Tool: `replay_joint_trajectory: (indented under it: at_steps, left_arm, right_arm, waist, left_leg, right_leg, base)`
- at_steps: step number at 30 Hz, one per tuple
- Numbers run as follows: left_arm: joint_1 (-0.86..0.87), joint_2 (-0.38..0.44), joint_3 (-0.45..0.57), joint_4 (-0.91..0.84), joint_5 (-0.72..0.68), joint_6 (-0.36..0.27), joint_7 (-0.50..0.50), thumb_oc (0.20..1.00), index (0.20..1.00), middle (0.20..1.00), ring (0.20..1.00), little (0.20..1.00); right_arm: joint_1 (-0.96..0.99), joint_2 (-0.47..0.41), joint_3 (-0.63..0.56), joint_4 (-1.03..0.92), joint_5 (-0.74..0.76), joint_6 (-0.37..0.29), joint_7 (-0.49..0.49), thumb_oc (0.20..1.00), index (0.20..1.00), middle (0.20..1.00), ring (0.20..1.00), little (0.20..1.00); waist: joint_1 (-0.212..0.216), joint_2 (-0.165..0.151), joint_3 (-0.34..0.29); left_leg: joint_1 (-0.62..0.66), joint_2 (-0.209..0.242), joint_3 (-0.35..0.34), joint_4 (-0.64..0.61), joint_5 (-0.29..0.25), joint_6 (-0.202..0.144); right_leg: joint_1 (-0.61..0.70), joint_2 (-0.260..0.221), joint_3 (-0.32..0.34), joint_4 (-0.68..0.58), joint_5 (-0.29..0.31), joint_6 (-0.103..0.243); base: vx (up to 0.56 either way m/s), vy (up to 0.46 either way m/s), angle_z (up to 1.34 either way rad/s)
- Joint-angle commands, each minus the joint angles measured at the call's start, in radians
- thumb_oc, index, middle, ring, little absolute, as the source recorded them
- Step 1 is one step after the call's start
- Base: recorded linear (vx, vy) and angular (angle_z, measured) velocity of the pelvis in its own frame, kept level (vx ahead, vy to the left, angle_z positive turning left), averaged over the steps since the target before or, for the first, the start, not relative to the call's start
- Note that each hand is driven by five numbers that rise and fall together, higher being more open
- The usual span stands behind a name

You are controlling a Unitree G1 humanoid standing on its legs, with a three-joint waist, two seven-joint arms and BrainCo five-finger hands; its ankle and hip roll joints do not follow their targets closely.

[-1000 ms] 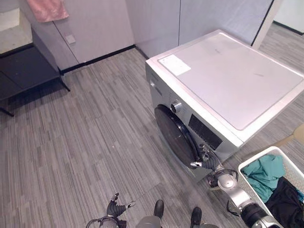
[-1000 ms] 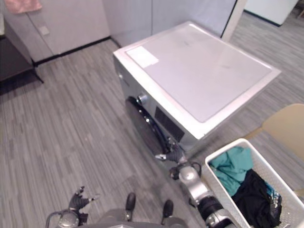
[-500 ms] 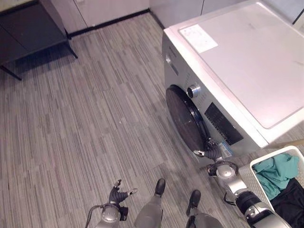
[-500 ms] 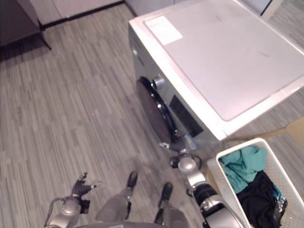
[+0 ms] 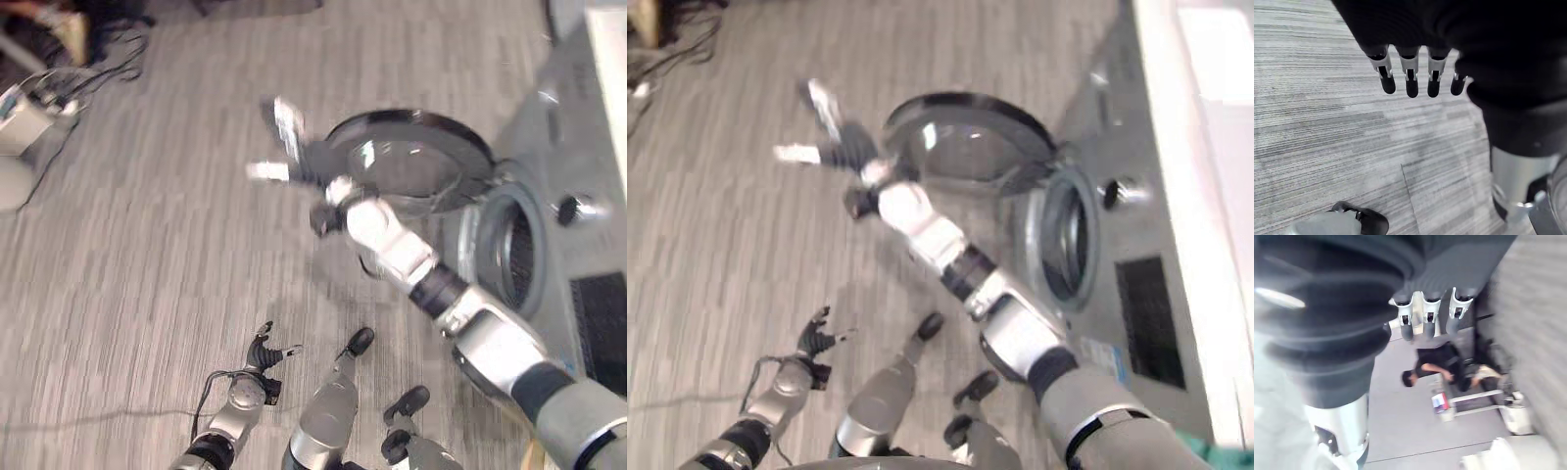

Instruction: Grab the laundry basket,head to the washer,open it,put in the laundry and shut it.

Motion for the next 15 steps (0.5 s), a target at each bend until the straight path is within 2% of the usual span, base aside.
replay_joint_trajectory:
  at_steps: [1, 3, 4, 5, 8, 9, 10, 11, 12, 15]
  left_arm:
    - [0.015, 0.041, -0.007, 0.012, -0.033, -0.028, 0.018, 1.000, 1.000, 1.000, 1.000, 1.000]
    - [0.014, 0.038, -0.004, -0.003, -0.026, -0.023, 0.018, 1.000, 1.000, 1.000, 1.000, 1.000]
    - [-0.006, 0.028, -0.014, -0.039, 0.006, -0.014, 0.023, 1.000, 1.000, 1.000, 1.000, 1.000]
    - [-0.038, 0.024, -0.025, -0.061, 0.032, -0.007, 0.025, 1.000, 1.000, 1.000, 1.000, 1.000]
    - [-0.157, 0.020, -0.056, -0.091, 0.105, 0.007, 0.051, 1.000, 1.000, 1.000, 1.000, 1.000]
    - [-0.158, 0.019, -0.057, -0.090, 0.105, 0.007, 0.052, 1.000, 1.000, 1.000, 1.000, 1.000]
    - [-0.200, 0.020, -0.056, -0.083, 0.116, 0.012, 0.060, 1.000, 1.000, 1.000, 1.000, 1.000]
    - [-0.305, 0.036, -0.062, -0.042, 0.133, 0.021, 0.088, 1.000, 1.000, 1.000, 1.000, 1.000]
    - [-0.358, 0.048, -0.054, -0.014, 0.126, 0.023, 0.101, 1.000, 1.000, 1.000, 1.000, 1.000]
    - [-0.437, 0.073, -0.043, 0.056, 0.114, 0.029, 0.117, 1.000, 1.000, 1.000, 1.000, 1.000]
  right_arm:
    - [0.176, -0.008, 0.043, -0.061, -0.048, -0.009, -0.028, 1.000, 1.000, 1.000, 1.000, 1.000]
    - [0.202, -0.033, 0.051, -0.089, -0.070, 0.001, -0.017, 1.000, 1.000, 1.000, 1.000, 1.000]
    - [0.270, -0.094, 0.083, -0.169, -0.127, 0.025, 0.007, 1.000, 1.000, 1.000, 1.000, 1.000]
    - [0.318, -0.139, 0.097, -0.221, -0.161, 0.036, 0.028, 1.000, 1.000, 1.000, 1.000, 1.000]
    - [0.461, -0.250, 0.104, -0.313, -0.220, 0.051, 0.083, 1.000, 1.000, 1.000, 1.000, 1.000]
    - [0.462, -0.252, 0.103, -0.315, -0.220, 0.052, 0.083, 1.000, 1.000, 1.000, 1.000, 1.000]
    - [0.493, -0.281, 0.104, -0.335, -0.237, 0.050, 0.099, 1.000, 1.000, 1.000, 1.000, 1.000]
    - [0.550, -0.346, 0.090, -0.349, -0.262, 0.058, 0.124, 1.000, 1.000, 1.000, 1.000, 1.000]
    - [0.575, -0.371, 0.080, -0.350, -0.258, 0.051, 0.135, 1.000, 1.000, 1.000, 1.000, 1.000]
    - [0.603, -0.402, 0.069, -0.334, -0.258, 0.057, 0.144, 1.000, 1.000, 1.000, 1.000, 1.000]
  waist:
    - [-0.038, -0.072, -0.034]
    - [-0.050, -0.077, -0.033]
    - [-0.084, -0.085, -0.030]
    - [-0.111, -0.085, -0.023]
    - [-0.191, -0.094, -0.001]
    - [-0.189, -0.094, -0.001]
    - [-0.212, -0.096, 0.007]
    - [-0.259, -0.100, 0.025]
    - [-0.286, -0.103, 0.036]
    - [-0.323, -0.108, 0.049]
  left_leg:
    - [0.031, -0.064, 0.126, 0.005, -0.080, 0.055]
    - [0.032, -0.061, 0.132, 0.003, -0.081, 0.054]
    - [0.033, -0.054, 0.151, 0.000, -0.084, 0.054]
    - [0.021, -0.052, 0.162, 0.001, -0.062, 0.056]
    - [0.014, -0.039, 0.208, 0.001, -0.065, 0.054]
    - [0.014, -0.039, 0.209, 0.001, -0.065, 0.054]
    - [0.010, -0.035, 0.227, 0.002, -0.067, 0.054]
    - [-0.006, -0.024, 0.263, 0.006, -0.068, 0.050]
    - [-0.017, -0.019, 0.281, 0.010, -0.069, 0.050]
    - [-0.038, -0.011, 0.311, 0.019, -0.068, 0.049]
  right_leg:
    - [-0.035, -0.074, 0.086, 0.132, -0.136, 0.041]
    - [-0.037, -0.073, 0.093, 0.132, -0.134, 0.042]
    - [-0.045, -0.073, 0.106, 0.134, -0.128, 0.044]
    - [-0.062, -0.076, 0.108, 0.134, -0.100, 0.045]
    - [-0.097, -0.071, 0.155, 0.141, -0.087, 0.049]
    - [-0.098, -0.071, 0.157, 0.142, -0.088, 0.049]
    - [-0.113, -0.068, 0.176, 0.146, -0.081, 0.051]
    - [-0.147, -0.067, 0.210, 0.151, -0.067, 0.056]
    - [-0.169, -0.065, 0.229, 0.156, -0.059, 0.059]
    - [-0.206, -0.063, 0.263, 0.161, -0.047, 0.061]
  base:
    - [0.02, -0.004, 0.17]
    - [0.00, 0.006, -0.14]
    - [-0.11, 0.083, -0.17]
    - [-0.13, 0.102, -0.15]
    - [-0.10, 0.069, -0.39]
    - [-0.08, 0.063, -0.64]
    - [-0.12, 0.083, -0.99]
    - [-0.16, 0.116, -0.95]
    - [-0.16, 0.112, -1.01]
    - [-0.09, 0.072, -0.89]
